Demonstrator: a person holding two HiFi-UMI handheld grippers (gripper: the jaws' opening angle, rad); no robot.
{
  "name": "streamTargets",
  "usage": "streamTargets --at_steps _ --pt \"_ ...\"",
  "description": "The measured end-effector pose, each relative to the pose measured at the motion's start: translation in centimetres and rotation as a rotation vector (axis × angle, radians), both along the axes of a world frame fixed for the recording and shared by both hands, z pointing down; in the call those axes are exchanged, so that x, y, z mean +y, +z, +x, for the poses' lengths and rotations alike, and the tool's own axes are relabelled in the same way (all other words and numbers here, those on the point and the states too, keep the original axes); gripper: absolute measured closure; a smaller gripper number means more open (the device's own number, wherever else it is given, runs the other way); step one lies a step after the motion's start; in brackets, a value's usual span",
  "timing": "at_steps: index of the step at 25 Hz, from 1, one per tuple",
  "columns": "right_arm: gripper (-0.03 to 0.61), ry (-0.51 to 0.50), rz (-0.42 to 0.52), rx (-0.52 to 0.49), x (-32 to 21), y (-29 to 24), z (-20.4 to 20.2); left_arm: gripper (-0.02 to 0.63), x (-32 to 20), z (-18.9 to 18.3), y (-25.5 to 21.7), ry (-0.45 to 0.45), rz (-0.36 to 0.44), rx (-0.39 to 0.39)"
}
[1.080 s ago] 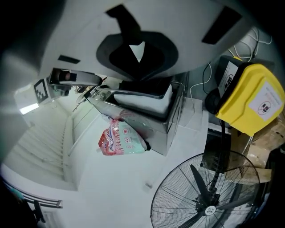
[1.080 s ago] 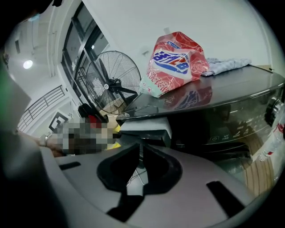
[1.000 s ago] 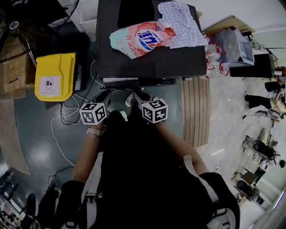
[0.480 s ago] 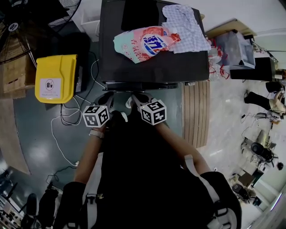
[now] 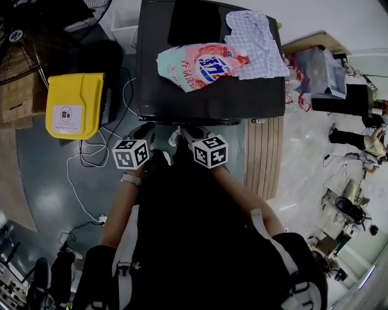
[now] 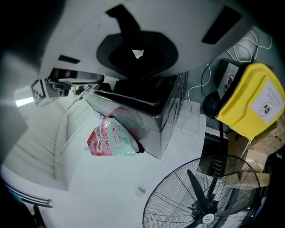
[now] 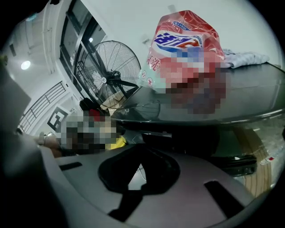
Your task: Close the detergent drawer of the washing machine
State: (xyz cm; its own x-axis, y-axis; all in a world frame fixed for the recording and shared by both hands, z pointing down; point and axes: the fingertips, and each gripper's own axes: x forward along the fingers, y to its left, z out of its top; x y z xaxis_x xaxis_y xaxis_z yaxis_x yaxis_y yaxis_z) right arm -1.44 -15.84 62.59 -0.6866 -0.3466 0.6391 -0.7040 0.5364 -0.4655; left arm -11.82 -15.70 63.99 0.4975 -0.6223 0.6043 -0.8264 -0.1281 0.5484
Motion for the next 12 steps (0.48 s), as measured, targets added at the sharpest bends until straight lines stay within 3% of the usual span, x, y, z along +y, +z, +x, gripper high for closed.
streamTargets --at_steps 7,12 --pt "0.565 0.022 -0.01 0.018 -1.9 0.4 0.4 0.604 -1.9 -0.7 0.0 -0.034 -0.051 0.008" --pt "0.565 -0.015 -0.072 0.018 -1.8 1.2 -0.2 0.604 -1.9 -0.8 -0.1 -0.026 -0.08 0.002"
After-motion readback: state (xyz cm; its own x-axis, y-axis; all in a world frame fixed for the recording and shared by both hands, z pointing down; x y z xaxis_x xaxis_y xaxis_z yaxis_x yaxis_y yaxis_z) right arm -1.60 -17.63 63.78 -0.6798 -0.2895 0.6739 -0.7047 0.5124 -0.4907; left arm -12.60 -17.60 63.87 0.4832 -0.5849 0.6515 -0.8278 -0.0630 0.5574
